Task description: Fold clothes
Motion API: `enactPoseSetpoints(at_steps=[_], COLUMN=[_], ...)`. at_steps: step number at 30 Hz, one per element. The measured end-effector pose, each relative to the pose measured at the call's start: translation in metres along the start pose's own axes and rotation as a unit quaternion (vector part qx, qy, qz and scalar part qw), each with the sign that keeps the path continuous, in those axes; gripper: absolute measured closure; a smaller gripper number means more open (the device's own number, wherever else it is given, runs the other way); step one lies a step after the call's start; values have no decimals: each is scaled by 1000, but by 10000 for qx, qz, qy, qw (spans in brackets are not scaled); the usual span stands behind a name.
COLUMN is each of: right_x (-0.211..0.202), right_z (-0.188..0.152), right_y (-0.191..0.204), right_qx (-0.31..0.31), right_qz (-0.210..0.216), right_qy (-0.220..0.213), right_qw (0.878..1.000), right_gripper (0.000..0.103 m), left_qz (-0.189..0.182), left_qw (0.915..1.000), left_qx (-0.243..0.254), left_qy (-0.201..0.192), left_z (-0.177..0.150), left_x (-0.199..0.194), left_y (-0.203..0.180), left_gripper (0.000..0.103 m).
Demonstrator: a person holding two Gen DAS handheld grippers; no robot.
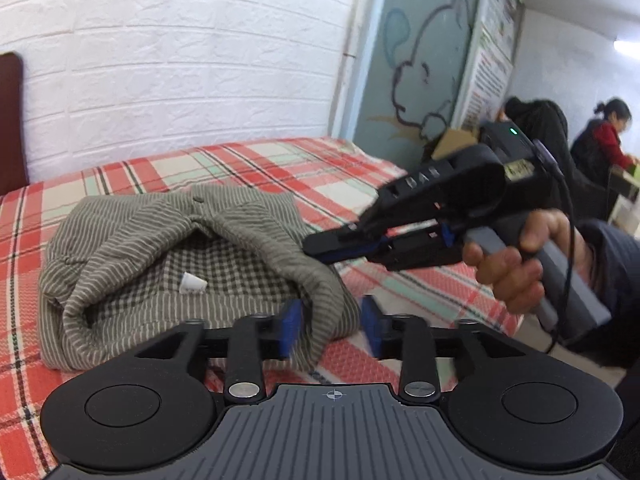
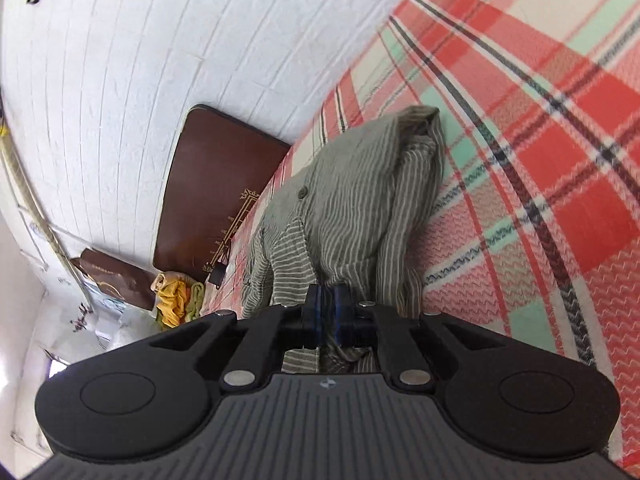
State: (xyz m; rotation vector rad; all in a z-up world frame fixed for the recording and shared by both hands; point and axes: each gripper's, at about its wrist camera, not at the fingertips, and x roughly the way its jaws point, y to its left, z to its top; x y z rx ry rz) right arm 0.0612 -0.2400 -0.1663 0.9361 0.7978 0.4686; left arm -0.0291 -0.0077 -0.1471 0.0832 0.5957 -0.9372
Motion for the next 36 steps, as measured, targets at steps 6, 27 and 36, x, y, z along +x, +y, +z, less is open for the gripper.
enactPoseSetpoints(at_steps=[6, 27, 36], right_x=[-2, -8, 38], right_z=[-4, -24, -54], right_y=[3, 71, 101], right_qx=[-68, -1820, -3460], right_qz=[0, -557, -1623], right_qy=[-3, -514, -353], right_qw=[10000, 9804, 9234], right_gripper=[93, 68, 63], left_qz=[-40, 2596, 2869], left_qw=[9987, 9558, 9136], left_qx=[-517, 1376, 2830], left_qy=[-21, 139, 543], left_z=[6, 11, -7], left_x=[15, -4, 25], left_y=[10, 45, 27], left_gripper=[43, 43, 93])
